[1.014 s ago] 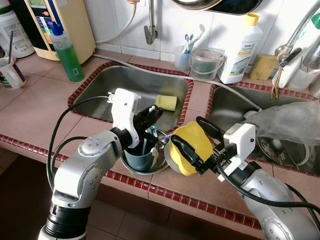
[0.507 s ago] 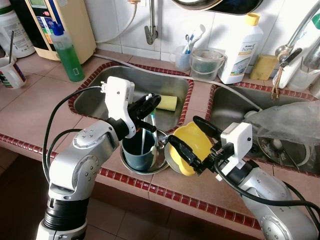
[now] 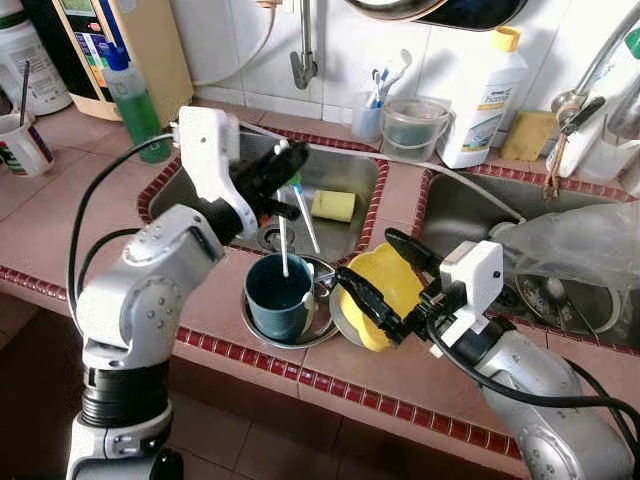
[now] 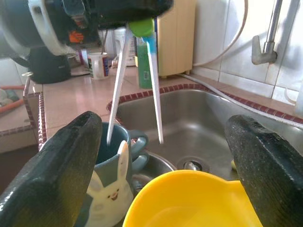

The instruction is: Kitchen organization

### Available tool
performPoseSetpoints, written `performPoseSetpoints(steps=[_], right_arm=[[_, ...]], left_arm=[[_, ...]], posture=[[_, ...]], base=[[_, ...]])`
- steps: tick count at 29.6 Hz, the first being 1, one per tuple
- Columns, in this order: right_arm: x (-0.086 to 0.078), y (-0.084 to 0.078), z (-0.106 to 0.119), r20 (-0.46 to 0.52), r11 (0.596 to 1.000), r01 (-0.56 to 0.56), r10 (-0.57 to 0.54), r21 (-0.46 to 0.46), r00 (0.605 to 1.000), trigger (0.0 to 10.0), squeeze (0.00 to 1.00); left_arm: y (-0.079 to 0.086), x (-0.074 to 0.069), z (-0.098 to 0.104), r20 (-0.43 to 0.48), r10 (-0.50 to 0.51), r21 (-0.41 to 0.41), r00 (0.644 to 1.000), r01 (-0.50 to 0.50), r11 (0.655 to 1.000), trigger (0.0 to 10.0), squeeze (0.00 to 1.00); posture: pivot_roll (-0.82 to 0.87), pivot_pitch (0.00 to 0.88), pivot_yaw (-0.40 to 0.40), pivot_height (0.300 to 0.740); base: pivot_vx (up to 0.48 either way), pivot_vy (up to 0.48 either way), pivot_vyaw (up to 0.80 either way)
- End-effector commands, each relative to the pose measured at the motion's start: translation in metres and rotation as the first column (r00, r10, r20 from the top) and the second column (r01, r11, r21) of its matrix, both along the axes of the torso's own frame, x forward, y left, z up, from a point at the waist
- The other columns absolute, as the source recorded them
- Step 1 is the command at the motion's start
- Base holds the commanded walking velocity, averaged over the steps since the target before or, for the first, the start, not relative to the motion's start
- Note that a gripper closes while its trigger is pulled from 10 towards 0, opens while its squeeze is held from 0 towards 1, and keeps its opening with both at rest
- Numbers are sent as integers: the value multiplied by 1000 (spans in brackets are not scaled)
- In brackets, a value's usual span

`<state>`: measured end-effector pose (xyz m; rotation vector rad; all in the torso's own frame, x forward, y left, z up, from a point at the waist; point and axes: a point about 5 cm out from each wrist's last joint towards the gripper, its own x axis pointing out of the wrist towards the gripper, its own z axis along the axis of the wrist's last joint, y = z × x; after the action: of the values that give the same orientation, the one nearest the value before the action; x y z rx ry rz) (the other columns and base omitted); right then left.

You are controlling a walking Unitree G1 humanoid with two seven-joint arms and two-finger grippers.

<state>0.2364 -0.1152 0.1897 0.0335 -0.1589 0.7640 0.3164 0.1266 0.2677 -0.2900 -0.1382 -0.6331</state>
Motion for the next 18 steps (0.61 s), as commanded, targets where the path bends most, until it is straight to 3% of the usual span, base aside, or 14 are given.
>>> performPoseSetpoints(steps=[1, 8, 18], right_arm=[[2, -2, 1, 4, 1000, 6, -6, 5, 1000, 10000, 0], [7, 0, 3, 14, 1000, 2, -2, 6, 1000, 10000, 0], [10, 1, 3, 23, 1000, 3, -3, 12, 1000, 10000, 0]], left_arm=[[8, 2, 10, 18, 27, -15, 999, -27, 1000, 10000, 0], [20, 7, 25, 48, 61, -52, 997, -58, 997, 10000, 0], [24, 14, 35, 89, 103, -57, 991, -98, 994, 10000, 0]], posture=[[-114, 65, 19, 740], [-109, 64, 15, 740], [-109, 61, 17, 740]], base=[[0, 0, 0], [0, 0, 0], [0, 0, 0]])
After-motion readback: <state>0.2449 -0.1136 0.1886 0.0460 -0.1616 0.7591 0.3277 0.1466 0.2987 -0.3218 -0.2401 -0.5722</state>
